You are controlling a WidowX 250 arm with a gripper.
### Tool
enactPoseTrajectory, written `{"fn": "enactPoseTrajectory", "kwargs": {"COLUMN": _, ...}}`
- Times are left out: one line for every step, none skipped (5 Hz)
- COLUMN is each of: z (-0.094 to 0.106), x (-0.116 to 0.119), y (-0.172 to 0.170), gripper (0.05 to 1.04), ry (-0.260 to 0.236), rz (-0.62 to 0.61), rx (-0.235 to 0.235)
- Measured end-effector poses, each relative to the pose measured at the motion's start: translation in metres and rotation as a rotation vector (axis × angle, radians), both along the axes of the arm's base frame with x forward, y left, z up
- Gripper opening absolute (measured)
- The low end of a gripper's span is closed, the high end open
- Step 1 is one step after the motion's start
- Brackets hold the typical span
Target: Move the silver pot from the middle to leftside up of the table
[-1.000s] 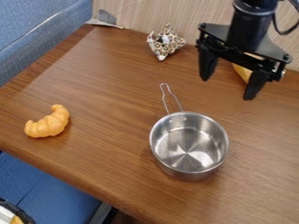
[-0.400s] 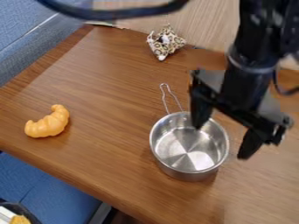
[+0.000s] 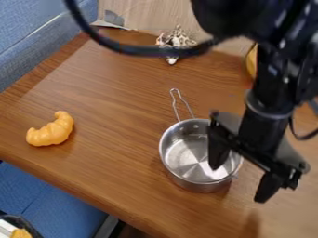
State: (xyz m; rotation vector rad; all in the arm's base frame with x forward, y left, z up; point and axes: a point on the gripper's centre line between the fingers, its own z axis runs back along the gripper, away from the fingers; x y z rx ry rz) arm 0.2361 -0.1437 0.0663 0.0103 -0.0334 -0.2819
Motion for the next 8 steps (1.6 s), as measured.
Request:
{"fn": "enactPoseTrajectory", "kwargs": {"z": -0.012, "x": 0.002, "y": 0.003, "gripper": 0.964, "ry": 0.013, "rz": 0.006, "rx": 0.038}}
{"fn": "enactPoseTrajectory", "kwargs": {"z": -0.019, "x": 0.009, "y": 0.007, "gripper": 0.817, "ry": -0.003, "rz": 0.011, "rx": 0.049}}
{"fn": "enactPoseTrajectory", "kwargs": {"z": -0.021, "x": 0.01, "y": 0.01, "gripper": 0.507, "ry": -0.03, "rz": 0.024, "rx": 0.064}}
{"fn": "enactPoseTrajectory", "kwargs": {"z": -0.021, "x": 0.01, "y": 0.014, "gripper": 0.243, "ry": -0.037, "rz": 0.035, "rx": 0.081}}
{"fn": "enactPoseTrajectory", "kwargs": {"z": -0.017, "x": 0.006, "y": 0.019, "gripper": 0.099, "ry": -0.05, "rz": 0.047, "rx": 0.09}}
{"fn": "enactPoseTrajectory", "kwargs": {"z": -0.003, "x": 0.004, "y": 0.02, "gripper": 0.078, "ry": -0.073, "rz": 0.057, "rx": 0.073}}
{"fn": "enactPoseTrajectory", "kwargs": {"z": 0.012, "x": 0.007, "y": 0.031, "gripper": 0.078, "ry": -0.107, "rz": 0.091, "rx": 0.047}}
{"fn": "enactPoseTrajectory", "kwargs": {"z": 0.034, "x": 0.009, "y": 0.053, "gripper": 0.078, "ry": -0.183, "rz": 0.174, "rx": 0.038}}
